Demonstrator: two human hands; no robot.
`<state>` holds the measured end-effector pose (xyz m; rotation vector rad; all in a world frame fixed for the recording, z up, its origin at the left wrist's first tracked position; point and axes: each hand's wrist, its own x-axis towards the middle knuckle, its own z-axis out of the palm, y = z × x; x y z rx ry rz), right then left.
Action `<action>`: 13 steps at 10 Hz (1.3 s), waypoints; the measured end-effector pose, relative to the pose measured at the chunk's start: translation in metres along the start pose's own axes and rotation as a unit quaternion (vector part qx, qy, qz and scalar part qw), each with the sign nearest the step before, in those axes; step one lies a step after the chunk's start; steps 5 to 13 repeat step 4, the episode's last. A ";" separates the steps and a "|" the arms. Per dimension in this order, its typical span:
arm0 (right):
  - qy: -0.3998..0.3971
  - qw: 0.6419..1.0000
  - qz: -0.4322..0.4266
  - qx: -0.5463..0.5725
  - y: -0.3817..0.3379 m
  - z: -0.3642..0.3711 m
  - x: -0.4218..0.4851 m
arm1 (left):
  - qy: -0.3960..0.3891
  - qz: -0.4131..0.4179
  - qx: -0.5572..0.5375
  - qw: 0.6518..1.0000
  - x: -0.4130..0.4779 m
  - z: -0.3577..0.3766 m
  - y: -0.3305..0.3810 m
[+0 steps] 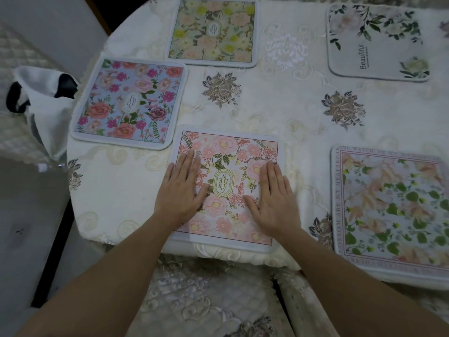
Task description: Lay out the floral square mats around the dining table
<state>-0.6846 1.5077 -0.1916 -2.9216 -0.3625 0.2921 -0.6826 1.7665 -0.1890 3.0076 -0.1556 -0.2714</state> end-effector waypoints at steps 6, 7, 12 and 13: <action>-0.044 0.996 -0.064 -0.047 0.004 -0.067 0.011 | -0.002 -0.061 -0.007 0.998 -0.011 -0.060 0.047; -0.044 0.996 -0.064 -0.047 0.004 -0.067 0.011 | -0.002 -0.061 -0.007 0.998 -0.011 -0.060 0.047; -0.044 0.996 -0.064 -0.047 0.004 -0.067 0.011 | -0.002 -0.061 -0.007 0.998 -0.011 -0.060 0.047; -0.044 0.996 -0.064 -0.047 0.004 -0.067 0.011 | -0.002 -0.061 -0.007 0.998 -0.011 -0.060 0.047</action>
